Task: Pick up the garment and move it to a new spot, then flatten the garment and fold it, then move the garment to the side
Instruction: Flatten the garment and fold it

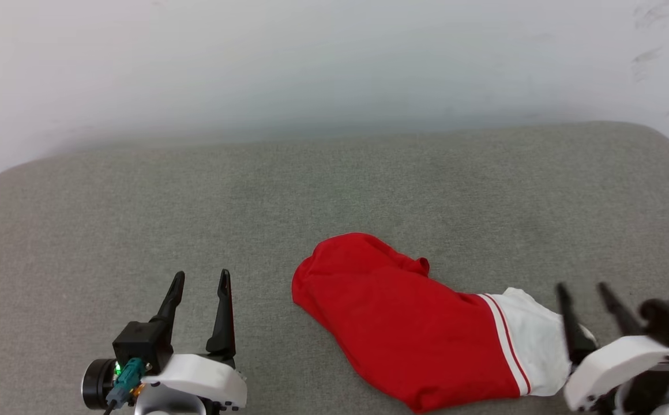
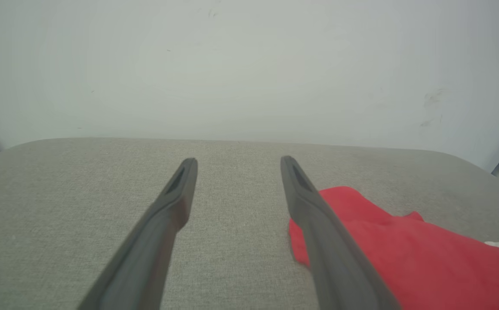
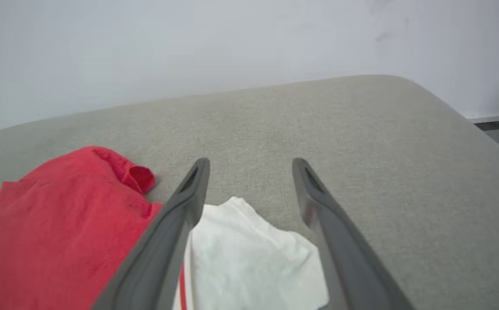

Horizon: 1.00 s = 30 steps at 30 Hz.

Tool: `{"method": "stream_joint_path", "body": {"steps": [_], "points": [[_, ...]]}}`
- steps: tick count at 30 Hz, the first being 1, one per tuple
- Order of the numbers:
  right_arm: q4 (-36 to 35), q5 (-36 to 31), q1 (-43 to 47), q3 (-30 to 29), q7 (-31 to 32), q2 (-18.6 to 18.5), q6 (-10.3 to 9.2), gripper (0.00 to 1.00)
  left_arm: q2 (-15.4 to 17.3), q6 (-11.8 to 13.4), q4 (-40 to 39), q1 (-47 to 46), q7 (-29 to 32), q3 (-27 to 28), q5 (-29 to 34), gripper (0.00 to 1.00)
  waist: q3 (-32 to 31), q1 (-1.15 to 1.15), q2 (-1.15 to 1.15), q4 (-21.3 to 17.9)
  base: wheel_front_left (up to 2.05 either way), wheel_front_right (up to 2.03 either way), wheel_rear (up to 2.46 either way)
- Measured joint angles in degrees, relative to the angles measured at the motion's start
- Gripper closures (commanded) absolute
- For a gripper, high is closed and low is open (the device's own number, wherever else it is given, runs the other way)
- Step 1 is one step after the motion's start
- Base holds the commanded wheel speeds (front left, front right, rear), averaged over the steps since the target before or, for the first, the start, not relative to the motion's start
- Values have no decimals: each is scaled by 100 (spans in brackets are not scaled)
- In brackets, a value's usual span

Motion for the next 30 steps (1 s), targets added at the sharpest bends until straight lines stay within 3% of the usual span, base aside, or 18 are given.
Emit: {"method": "stream_joint_path", "body": {"steps": [4,9,13,20,30], "points": [[-465,197,231,891,1038,-247,0,0,12,1,2,76,0,-18,-4,0,-98,0,0,-71,0,0,0],[-1084,579,332,2003,2580,-882,0,0,26,13,-3,87,26,-64,-7,0,-137,0,0,-100,0,0,0],[-1428,926,311,2840,3334,-1233,1,0,22,14,-1,87,35,-115,-19,0,-119,0,0,-58,0,0,0],[-1241,1206,-211,3877,3610,-1470,1,0,-10,-16,2,15,35,-204,-43,0,45,0,0,123,0,0,0],[118,1446,-797,4351,3580,-1467,2,0,-69,-34,70,-180,25,-220,-59,0,448,0,0,383,0,0,0]]}}
